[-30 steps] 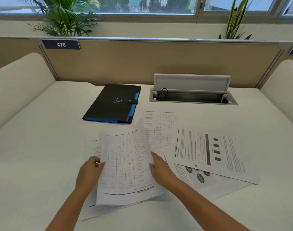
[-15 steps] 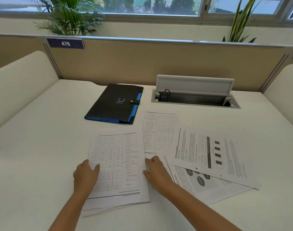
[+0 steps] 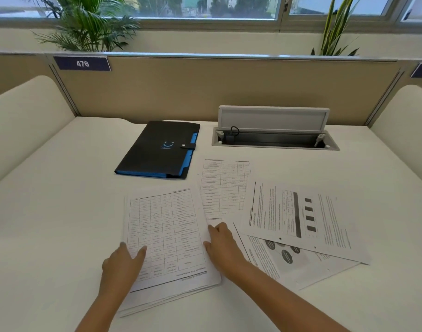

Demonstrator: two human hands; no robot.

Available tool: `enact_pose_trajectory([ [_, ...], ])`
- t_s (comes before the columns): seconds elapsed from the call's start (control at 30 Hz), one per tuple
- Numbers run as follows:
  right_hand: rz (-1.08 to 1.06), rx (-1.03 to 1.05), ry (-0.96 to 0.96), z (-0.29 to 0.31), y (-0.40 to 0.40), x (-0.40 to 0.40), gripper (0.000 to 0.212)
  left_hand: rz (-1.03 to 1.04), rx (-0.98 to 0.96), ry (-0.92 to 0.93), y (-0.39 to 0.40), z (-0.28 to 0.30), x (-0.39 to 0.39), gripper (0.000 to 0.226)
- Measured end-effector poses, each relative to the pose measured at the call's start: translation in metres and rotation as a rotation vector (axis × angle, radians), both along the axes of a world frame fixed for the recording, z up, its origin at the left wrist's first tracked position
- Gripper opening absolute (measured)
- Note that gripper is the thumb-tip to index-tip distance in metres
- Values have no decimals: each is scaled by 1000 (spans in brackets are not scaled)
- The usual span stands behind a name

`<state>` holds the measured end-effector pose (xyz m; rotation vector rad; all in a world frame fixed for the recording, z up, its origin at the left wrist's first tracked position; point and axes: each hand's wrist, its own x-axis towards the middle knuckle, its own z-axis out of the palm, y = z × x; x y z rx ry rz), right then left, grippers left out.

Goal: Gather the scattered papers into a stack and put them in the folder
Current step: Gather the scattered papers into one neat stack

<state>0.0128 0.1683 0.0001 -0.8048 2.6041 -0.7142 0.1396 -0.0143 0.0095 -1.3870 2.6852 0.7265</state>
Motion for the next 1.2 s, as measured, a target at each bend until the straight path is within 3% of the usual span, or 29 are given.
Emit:
enact_pose_trajectory([
  [0.17, 24, 9, -9, 1, -2, 0, 43, -29, 30, -32, 4, 1, 3, 66],
  [0.4, -33, -57, 106, 11, 20, -13, 76, -3, -12, 110, 21, 10, -6, 77],
  [0.53, -159, 62, 181, 9, 49, -32, 86, -112, -26, 189, 34, 8, -25, 73],
  [0.7, -276, 145, 82, -6, 77, -46, 96, -278, -46, 211, 51, -4, -54, 68],
  [0.93, -304, 44, 46, -15, 94, -51, 99, -419, -57, 298, 57, -28, -74, 56],
  [1.2, -362, 45, 84, -15, 101, -63, 95, -515, -228, 240, 48, -46, -71, 48],
])
